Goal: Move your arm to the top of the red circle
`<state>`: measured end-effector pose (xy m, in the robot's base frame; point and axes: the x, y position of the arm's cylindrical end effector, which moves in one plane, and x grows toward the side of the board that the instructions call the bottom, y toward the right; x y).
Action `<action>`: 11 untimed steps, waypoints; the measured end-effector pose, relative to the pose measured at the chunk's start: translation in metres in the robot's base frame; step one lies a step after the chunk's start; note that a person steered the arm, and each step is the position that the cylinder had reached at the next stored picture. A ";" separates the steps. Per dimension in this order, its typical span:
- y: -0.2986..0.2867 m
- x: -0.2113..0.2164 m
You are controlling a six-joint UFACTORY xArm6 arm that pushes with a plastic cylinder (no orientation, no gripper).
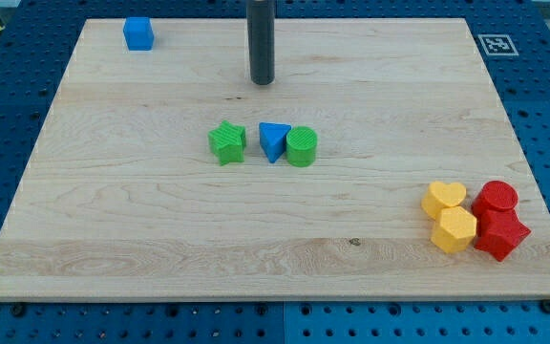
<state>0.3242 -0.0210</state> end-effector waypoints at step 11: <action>0.331 0.061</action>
